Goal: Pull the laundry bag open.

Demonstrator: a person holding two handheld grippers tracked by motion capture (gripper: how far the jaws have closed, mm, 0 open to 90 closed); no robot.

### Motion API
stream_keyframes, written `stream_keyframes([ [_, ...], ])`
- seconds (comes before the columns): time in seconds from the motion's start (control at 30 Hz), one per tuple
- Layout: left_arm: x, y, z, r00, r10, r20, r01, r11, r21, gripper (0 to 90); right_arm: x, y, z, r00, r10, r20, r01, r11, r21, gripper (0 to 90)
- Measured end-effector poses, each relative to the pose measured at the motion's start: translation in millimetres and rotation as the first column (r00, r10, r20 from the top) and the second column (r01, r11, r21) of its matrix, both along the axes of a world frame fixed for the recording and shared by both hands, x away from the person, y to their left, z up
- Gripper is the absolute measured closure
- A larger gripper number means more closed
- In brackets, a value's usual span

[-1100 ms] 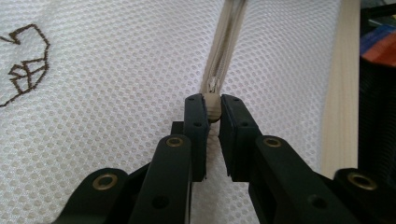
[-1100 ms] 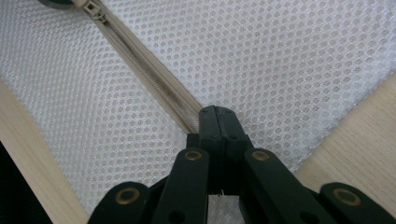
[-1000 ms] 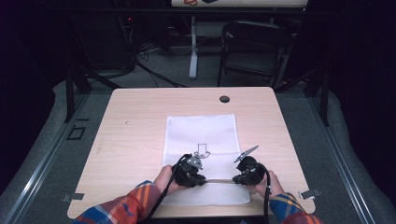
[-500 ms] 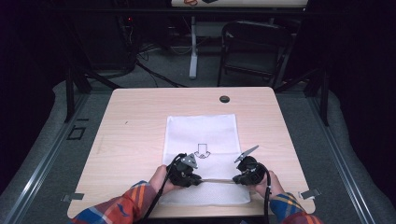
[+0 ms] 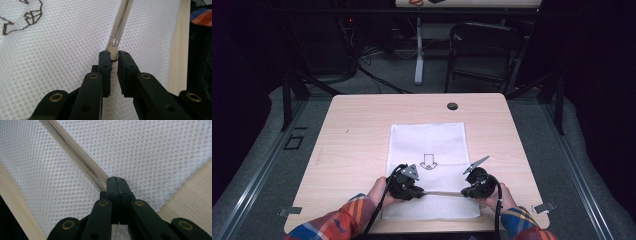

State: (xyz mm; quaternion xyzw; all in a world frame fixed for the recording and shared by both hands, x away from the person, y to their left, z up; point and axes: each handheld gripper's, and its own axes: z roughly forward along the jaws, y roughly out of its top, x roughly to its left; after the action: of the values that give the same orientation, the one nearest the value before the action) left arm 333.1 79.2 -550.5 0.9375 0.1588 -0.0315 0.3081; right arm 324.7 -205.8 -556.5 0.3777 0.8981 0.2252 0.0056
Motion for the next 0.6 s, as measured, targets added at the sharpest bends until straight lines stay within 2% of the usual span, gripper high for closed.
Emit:
stream_keyframes([
  [0.23,0.5,16.3,0.9,0.9996,0.029,-0.009,-0.029,0.9996,-0.005,81.1,-0.5,0.8,-1.0,0.9999,-0.014,-0.005,0.014,0.9996,0.023,90.0],
  [0.33,-2.7,15.2,1.5,0.9999,0.017,0.003,-0.017,0.9998,0.005,81.1,-0.3,0.6,-0.3,1.0,-0.009,-0.001,0.009,1.0,0.004,90.0],
  [0.4,-2.6,16.9,2.5,0.9998,0.017,-0.006,-0.017,0.9998,-0.008,81.1,-0.3,0.6,-0.4,1.0,-0.01,-0.001,0.01,0.9999,0.006,90.0],
  [0.47,-2.6,17.9,2.7,0.9998,0.018,-0.004,-0.018,0.9998,-0.001,81.1,-0.5,0.8,-1.1,0.9999,-0.015,-0.005,0.015,0.9996,0.025,90.0],
  [0.6,-1.7,19.2,1.7,0.9997,0.021,-0.009,-0.021,0.9997,-0.006,81.1,0.0,0.0,-1.1,0.9999,-0.015,-0.007,0.015,0.9997,0.022,90.0],
])
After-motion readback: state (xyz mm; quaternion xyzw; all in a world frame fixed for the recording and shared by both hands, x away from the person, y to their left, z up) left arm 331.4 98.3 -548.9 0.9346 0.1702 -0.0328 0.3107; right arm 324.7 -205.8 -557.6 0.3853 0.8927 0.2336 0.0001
